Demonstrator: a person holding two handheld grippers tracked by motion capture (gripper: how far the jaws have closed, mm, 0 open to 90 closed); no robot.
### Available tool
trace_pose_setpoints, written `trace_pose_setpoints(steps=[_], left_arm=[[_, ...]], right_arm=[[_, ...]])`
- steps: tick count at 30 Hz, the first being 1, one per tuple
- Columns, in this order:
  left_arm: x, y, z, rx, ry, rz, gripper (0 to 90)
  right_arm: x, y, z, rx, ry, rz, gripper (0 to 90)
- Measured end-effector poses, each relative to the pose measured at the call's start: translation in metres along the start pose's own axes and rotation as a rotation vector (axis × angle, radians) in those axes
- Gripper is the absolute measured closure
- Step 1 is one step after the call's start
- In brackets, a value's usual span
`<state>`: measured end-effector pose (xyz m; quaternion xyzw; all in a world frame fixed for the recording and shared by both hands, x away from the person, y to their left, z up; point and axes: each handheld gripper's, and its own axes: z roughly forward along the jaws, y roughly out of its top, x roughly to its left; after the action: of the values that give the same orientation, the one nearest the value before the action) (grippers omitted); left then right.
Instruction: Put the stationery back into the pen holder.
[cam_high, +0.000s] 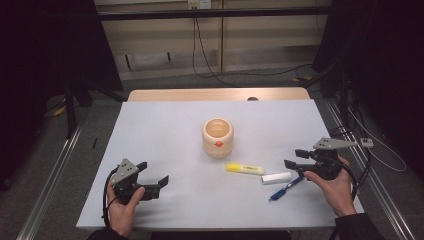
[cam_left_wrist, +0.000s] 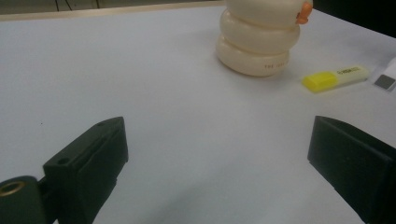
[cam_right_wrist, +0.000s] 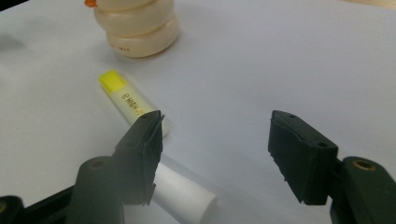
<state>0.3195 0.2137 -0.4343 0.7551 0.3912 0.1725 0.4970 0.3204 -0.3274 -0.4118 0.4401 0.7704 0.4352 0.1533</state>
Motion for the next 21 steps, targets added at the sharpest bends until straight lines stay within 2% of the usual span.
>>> trace_pose_setpoints(steps=[7,10,21], left_arm=[[0.0,0.0,0.001,0.001,0.003,-0.001,5.0],[0.0,0.0,0.001,0.001,0.005,0.0,5.0],[0.0,0.0,0.001,0.005,0.005,0.002,5.0]], right_arm=[[0.016,0.009,0.014,0.028,0.049,-0.058,34.4],[0.025,0.014,0.024,0.058,0.078,-0.1,34.1],[0.05,0.039,0.063,0.15,0.151,-0.203,30.1]])
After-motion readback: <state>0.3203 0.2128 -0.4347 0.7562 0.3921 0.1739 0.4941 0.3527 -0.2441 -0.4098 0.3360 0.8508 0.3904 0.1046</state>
